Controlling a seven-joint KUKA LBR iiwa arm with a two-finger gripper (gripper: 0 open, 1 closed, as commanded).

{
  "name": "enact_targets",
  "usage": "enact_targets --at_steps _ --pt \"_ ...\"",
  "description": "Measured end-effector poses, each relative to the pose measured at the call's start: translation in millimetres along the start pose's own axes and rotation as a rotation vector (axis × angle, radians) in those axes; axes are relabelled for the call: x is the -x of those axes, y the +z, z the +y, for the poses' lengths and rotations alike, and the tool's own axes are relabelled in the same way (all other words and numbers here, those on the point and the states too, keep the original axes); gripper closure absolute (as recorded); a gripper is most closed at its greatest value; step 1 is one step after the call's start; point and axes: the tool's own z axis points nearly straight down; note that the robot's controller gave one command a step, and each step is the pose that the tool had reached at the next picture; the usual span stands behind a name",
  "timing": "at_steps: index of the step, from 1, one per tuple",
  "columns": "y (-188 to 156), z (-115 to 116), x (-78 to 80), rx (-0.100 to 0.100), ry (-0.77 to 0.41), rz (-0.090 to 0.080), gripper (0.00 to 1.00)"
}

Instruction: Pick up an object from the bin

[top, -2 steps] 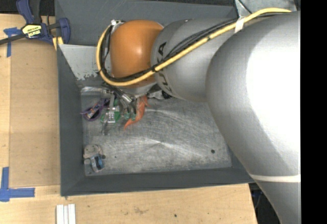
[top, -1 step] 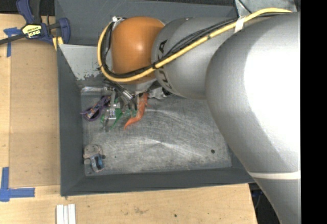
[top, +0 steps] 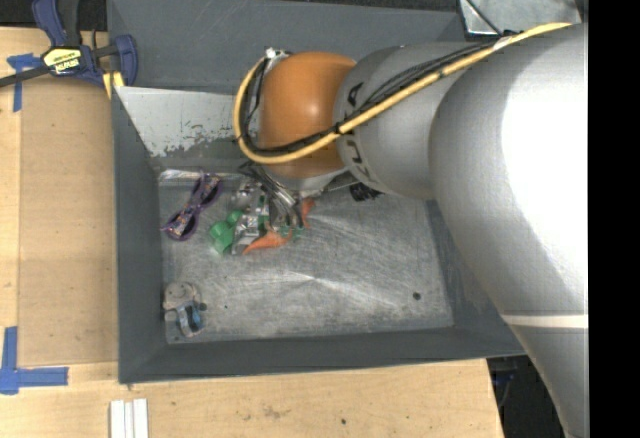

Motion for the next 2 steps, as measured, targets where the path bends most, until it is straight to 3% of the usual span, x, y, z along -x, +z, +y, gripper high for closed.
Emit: enact_targets --at_steps 1,2 --pt "0.0 0.0 0.0 0.000 0.001 0.000 1.00" --pt "-50.5 -3.6 1.7 -0.003 0.025 0.009 1.00"
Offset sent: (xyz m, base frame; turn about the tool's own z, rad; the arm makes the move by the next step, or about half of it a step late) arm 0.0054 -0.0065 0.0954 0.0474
